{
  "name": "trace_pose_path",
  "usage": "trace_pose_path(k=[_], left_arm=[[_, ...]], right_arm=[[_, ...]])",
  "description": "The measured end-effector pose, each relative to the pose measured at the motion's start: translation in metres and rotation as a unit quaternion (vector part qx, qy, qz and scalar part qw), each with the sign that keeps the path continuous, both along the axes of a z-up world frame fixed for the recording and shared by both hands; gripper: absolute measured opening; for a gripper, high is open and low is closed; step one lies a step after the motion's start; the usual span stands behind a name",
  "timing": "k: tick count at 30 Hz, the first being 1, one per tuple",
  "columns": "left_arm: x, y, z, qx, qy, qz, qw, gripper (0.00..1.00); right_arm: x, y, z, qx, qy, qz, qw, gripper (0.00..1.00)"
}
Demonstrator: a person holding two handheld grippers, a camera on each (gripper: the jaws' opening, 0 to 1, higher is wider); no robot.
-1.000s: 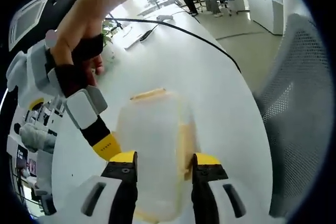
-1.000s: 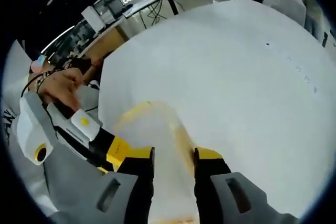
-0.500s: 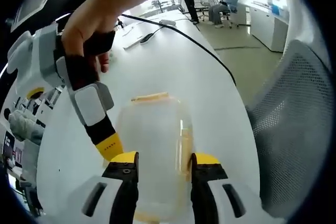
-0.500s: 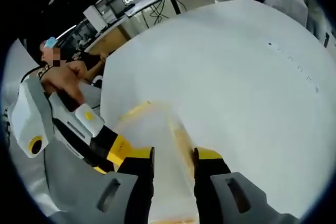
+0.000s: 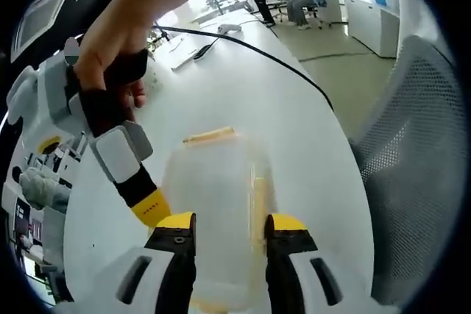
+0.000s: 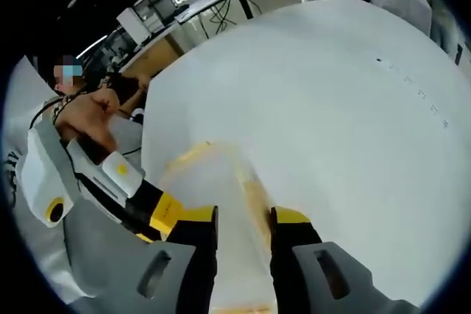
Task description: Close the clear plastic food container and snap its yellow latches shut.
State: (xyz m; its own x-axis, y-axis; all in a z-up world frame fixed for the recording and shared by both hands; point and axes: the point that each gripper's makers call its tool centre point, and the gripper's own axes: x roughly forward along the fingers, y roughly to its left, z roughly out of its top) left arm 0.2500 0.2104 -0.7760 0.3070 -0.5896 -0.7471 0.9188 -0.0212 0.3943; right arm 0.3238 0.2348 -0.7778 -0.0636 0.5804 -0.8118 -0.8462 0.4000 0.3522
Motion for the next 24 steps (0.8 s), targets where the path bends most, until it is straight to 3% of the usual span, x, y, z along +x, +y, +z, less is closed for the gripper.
trace_pose_path(k=[7, 9, 10, 11, 12, 14, 24], left_arm=[[-0.001, 0.0, -0.001, 0.003, -0.003, 0.003, 1.0, 0.31], [-0.001, 0.001, -0.001, 0.001, -0.003, 0.002, 1.0, 0.31], [-0.001, 0.001, -0.001, 0.0, -0.002, 0.002, 1.0, 0.31], [-0.001, 0.002, -0.001, 0.0, -0.003, 0.001, 1.0, 0.31], [-0.001, 0.001, -0.001, 0.001, -0.004, 0.001, 1.0, 0.31], [-0.002, 0.001, -0.001, -0.002, -0.003, 0.0, 1.0, 0.31], [-0.002, -0.001, 0.0, -0.004, -0.006, 0.003, 1.0, 0.31]], right_arm=[[0.003, -0.002, -0.001, 0.009, 0.024, 0.006, 0.9997, 0.18], [0.004, -0.001, 0.001, 0.014, 0.014, 0.011, 0.9998, 0.14], [0.01, 0.001, 0.005, 0.019, 0.002, 0.004, 0.9998, 0.05], [0.017, 0.005, 0.011, 0.032, -0.012, -0.007, 0.9994, 0.04], [0.008, 0.002, 0.006, 0.007, -0.011, 0.021, 0.9997, 0.04], [0.005, 0.002, 0.008, -0.004, -0.031, 0.044, 0.9985, 0.05], [-0.01, 0.0, 0.007, -0.007, -0.012, 0.101, 0.9948, 0.14]])
